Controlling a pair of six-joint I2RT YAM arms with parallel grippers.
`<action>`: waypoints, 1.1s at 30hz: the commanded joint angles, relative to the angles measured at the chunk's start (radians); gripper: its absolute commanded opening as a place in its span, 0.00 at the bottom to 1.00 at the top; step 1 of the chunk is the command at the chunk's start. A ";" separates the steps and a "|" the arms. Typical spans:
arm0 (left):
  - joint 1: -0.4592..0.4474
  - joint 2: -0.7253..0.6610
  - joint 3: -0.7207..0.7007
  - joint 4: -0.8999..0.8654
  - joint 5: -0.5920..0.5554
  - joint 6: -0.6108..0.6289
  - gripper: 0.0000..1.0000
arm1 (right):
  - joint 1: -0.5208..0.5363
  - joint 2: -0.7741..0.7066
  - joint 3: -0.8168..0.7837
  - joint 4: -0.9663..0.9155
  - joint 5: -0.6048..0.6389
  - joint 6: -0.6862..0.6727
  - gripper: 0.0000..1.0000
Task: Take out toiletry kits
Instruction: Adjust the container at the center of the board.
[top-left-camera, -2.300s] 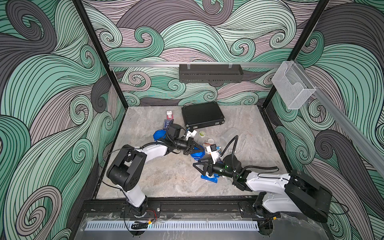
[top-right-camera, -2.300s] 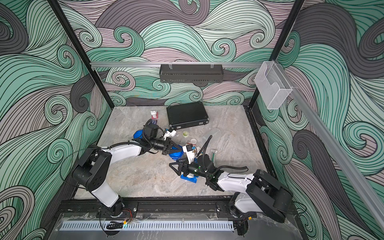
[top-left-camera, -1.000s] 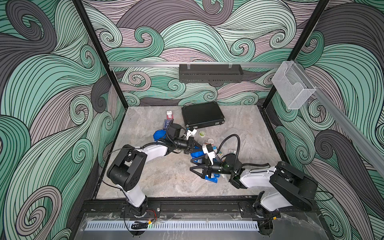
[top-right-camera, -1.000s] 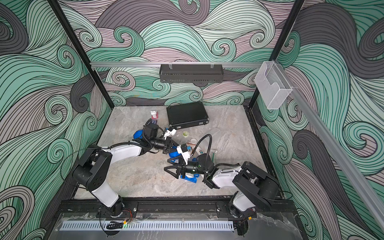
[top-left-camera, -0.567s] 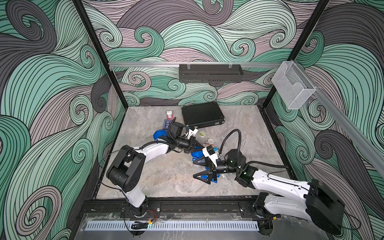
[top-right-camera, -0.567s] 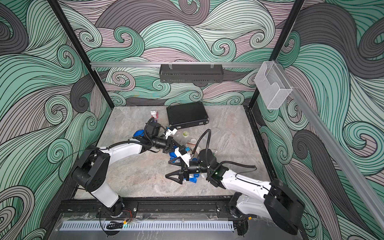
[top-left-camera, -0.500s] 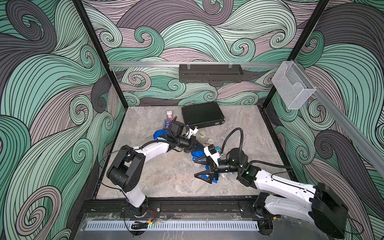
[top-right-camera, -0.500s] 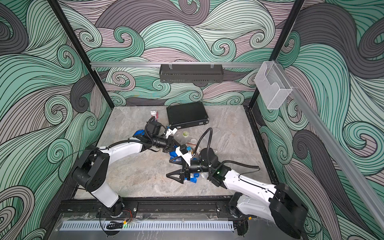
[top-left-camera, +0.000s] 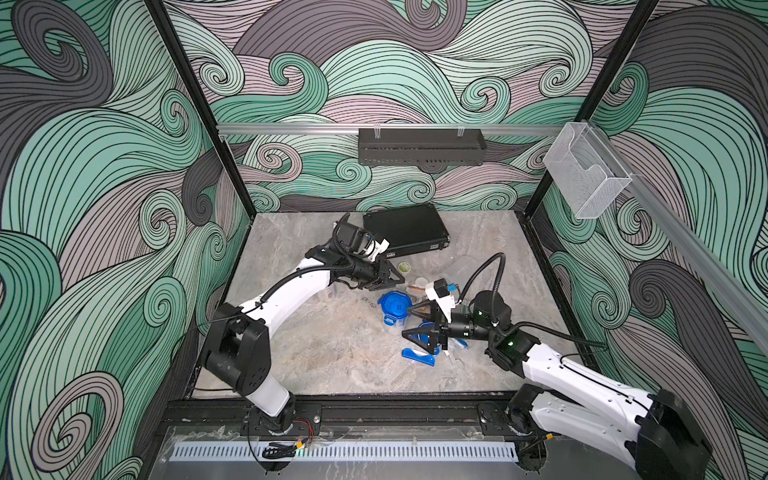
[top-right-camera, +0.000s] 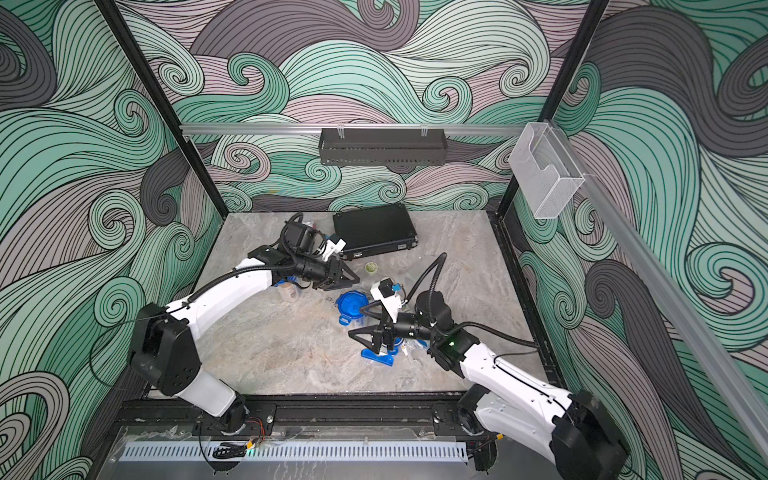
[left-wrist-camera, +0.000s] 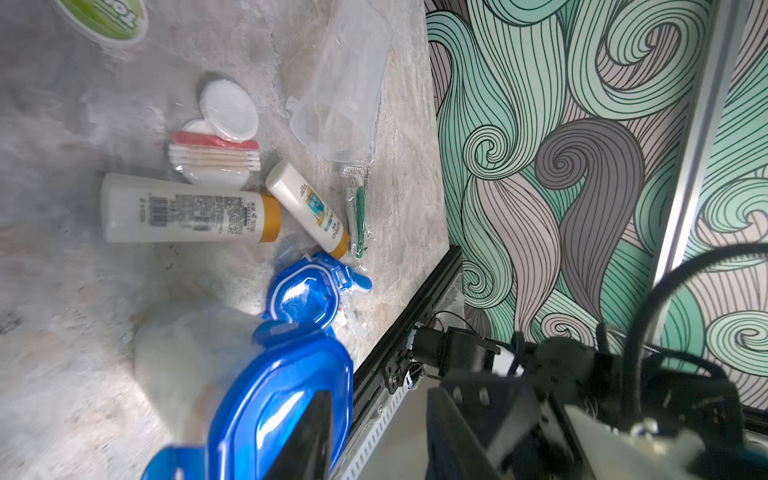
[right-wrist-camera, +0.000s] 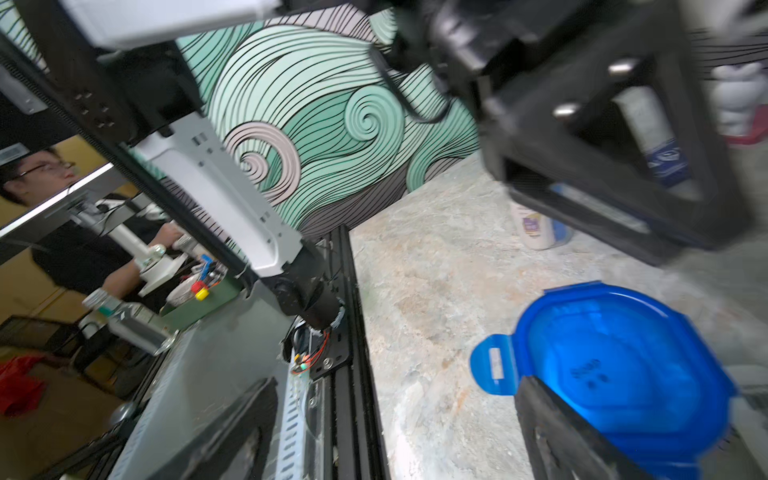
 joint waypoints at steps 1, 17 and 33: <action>0.008 -0.129 -0.087 -0.100 -0.093 0.047 0.38 | -0.072 -0.008 0.003 -0.098 0.159 0.043 0.90; -0.033 -0.265 -0.634 0.251 -0.093 -0.088 0.17 | -0.196 0.366 0.101 0.103 0.066 0.390 0.86; -0.053 -0.094 -0.589 0.432 -0.086 -0.103 0.18 | -0.030 0.417 0.034 0.235 0.122 0.644 0.86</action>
